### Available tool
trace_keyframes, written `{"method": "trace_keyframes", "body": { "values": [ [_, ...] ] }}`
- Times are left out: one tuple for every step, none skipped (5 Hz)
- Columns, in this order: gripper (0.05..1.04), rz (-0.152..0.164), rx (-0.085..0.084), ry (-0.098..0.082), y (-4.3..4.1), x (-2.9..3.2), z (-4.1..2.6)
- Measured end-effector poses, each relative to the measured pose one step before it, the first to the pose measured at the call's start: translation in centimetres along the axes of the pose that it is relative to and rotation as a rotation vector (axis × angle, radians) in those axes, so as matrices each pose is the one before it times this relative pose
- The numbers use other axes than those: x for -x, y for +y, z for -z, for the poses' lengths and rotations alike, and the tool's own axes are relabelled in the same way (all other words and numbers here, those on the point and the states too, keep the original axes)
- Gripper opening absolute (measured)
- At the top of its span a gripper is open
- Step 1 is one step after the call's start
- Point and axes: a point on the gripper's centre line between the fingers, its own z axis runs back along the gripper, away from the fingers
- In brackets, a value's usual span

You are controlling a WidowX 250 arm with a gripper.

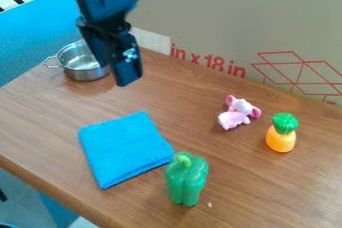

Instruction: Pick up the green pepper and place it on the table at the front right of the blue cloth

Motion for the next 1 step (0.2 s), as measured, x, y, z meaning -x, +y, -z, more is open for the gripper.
{"method": "trace_keyframes", "body": {
  "values": [
    [1.005,-0.0708,-0.0054,0.0566,1.15,-2.106,2.492]
  ]
}}
